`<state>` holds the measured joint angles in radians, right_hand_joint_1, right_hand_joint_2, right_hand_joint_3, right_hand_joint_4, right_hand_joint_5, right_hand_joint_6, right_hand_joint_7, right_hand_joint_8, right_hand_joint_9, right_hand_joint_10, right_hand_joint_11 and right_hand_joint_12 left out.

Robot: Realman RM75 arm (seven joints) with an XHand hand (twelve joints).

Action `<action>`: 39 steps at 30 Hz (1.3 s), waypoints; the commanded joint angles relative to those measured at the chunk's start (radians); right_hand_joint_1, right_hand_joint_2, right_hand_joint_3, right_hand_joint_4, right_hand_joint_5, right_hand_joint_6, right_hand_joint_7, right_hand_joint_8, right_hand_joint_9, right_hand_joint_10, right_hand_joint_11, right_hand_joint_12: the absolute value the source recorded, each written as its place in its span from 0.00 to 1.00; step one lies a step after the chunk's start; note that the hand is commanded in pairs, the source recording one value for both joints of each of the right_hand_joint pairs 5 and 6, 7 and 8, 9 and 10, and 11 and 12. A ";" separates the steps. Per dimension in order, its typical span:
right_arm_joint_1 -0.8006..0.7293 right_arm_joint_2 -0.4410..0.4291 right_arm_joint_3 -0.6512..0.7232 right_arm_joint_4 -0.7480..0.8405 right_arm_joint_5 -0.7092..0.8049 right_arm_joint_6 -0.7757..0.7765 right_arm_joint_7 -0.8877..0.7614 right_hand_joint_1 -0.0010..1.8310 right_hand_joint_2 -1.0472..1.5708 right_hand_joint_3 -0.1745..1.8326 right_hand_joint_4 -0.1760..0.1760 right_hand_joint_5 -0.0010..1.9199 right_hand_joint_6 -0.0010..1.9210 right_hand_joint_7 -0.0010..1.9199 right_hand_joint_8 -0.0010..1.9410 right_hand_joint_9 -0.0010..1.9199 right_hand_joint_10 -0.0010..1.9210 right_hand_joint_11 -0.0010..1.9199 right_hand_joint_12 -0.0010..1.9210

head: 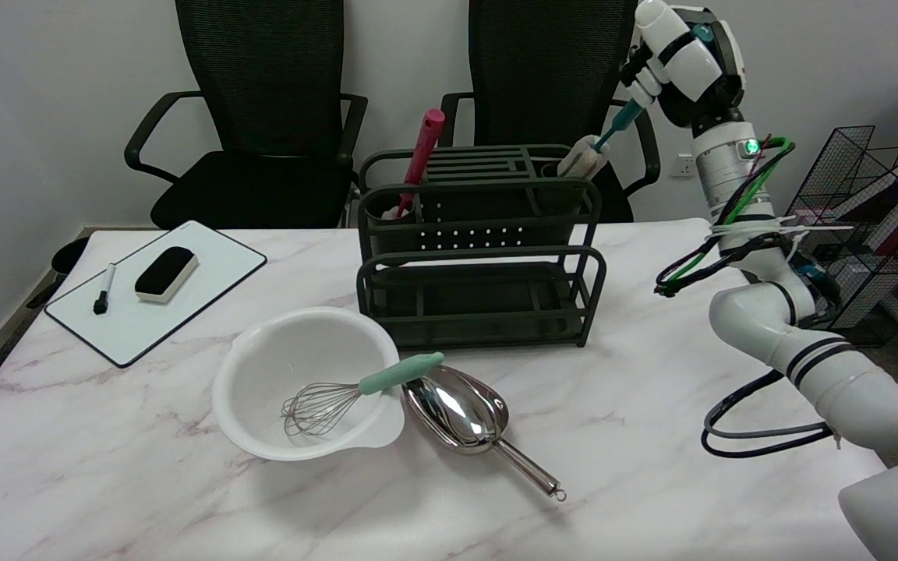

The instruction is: Pick up the blue sponge bottle brush.

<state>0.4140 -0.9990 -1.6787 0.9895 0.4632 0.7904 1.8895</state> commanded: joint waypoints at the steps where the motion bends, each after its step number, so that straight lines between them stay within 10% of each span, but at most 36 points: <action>1: -0.042 0.008 -0.006 0.079 0.062 -0.010 0.002 0.61 1.00 0.24 0.50 1.00 1.00 1.00 0.99 1.00 1.00 1.00 1.00; 39: -0.424 -0.017 0.174 0.616 0.039 0.066 -0.124 0.61 1.00 0.24 0.50 1.00 1.00 1.00 0.99 1.00 1.00 1.00 1.00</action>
<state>0.1592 -0.9961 -1.5167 1.3664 0.5127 0.7940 1.8395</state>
